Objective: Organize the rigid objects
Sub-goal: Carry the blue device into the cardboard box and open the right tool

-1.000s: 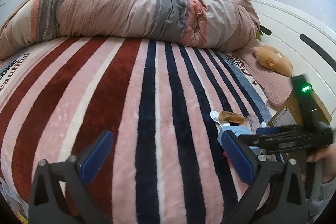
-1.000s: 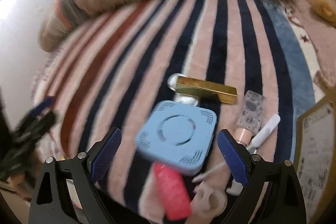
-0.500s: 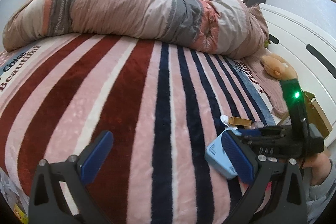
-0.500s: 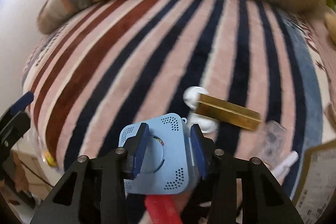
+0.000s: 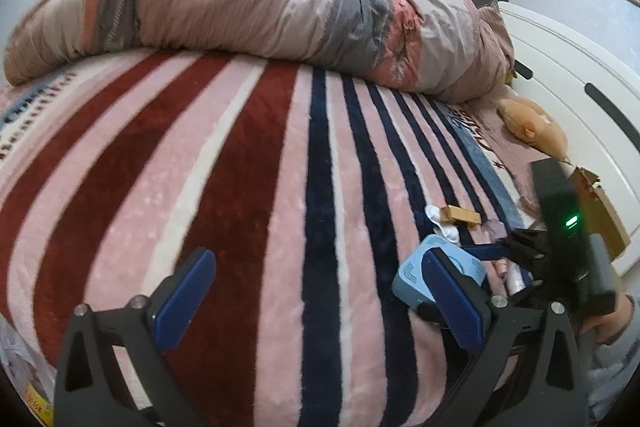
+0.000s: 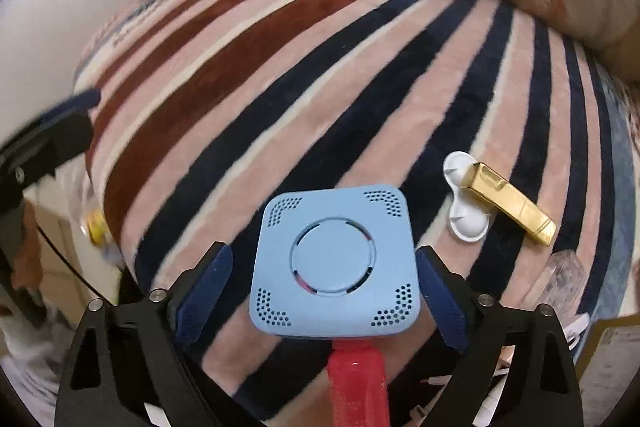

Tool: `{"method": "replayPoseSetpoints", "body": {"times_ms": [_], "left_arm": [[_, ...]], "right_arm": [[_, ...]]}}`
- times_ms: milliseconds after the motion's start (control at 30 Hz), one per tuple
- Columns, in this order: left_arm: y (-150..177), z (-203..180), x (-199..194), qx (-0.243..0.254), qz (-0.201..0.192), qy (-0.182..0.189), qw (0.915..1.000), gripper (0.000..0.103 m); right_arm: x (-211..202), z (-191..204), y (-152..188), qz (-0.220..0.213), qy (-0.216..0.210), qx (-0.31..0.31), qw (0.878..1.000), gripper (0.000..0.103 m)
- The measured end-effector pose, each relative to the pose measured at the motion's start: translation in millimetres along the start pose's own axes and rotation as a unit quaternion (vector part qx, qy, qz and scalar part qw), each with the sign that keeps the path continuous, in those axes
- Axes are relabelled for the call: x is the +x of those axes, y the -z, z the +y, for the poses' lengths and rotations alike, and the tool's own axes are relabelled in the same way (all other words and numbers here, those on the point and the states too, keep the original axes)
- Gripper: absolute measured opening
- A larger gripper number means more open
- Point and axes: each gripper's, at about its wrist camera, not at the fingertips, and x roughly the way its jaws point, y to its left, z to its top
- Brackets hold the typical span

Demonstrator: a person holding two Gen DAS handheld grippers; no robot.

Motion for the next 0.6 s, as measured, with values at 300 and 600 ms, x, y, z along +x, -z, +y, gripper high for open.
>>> {"method": "replayPoseSetpoints", "body": {"times_ms": [300,600], "left_arm": [[4.4,1.5,24.9,-0.028,0.051,0.096,0.9937,0.102],[-7.4,-41.9,11.3,-0.034,0.062,0.253,0.9648,0.100]], "right_arm": [[5.4,1.6,0.3,-0.023,0.021,-0.015,0.999,0.079],[-68.0,18.2,6.7,-0.179,-0.034,-0.057,0.982,0.079]]}}
